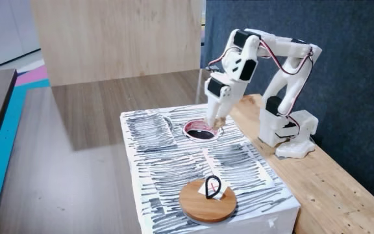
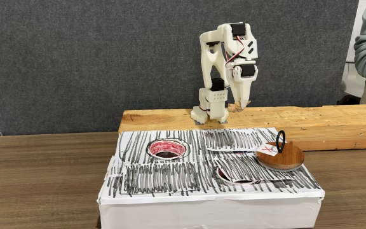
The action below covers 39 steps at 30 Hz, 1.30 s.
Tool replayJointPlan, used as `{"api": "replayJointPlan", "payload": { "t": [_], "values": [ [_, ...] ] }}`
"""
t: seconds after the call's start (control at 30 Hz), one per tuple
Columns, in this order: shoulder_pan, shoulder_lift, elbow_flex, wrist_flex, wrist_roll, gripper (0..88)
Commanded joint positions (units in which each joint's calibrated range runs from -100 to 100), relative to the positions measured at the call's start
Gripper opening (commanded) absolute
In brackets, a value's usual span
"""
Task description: Pick the brown debris from the hole.
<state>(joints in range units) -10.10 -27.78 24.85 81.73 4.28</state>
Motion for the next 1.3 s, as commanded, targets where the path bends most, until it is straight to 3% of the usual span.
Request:
{"api": "replayJointPlan", "payload": {
  "t": [0.0, 0.17, 0.4, 0.5, 0.67, 0.77, 1.27],
  "values": [
    [-0.06, -0.44, 2.55, -0.51, -0.17, 1.1],
    [0.52, -1.61, 9.43, -3.95, -0.17, 1.1],
    [7.83, -1.7, 9.16, -4.79, -0.12, 4.8],
    [9.88, -1.7, 9.16, -4.79, 0.45, 11.3],
    [9.95, -1.7, 9.16, -4.79, 0.61, 31.4],
    [9.59, -1.7, 9.16, -4.79, 0.71, 39.1],
    [9.37, -1.7, 9.16, -4.79, 4.04, 40.3]
  ]
}}
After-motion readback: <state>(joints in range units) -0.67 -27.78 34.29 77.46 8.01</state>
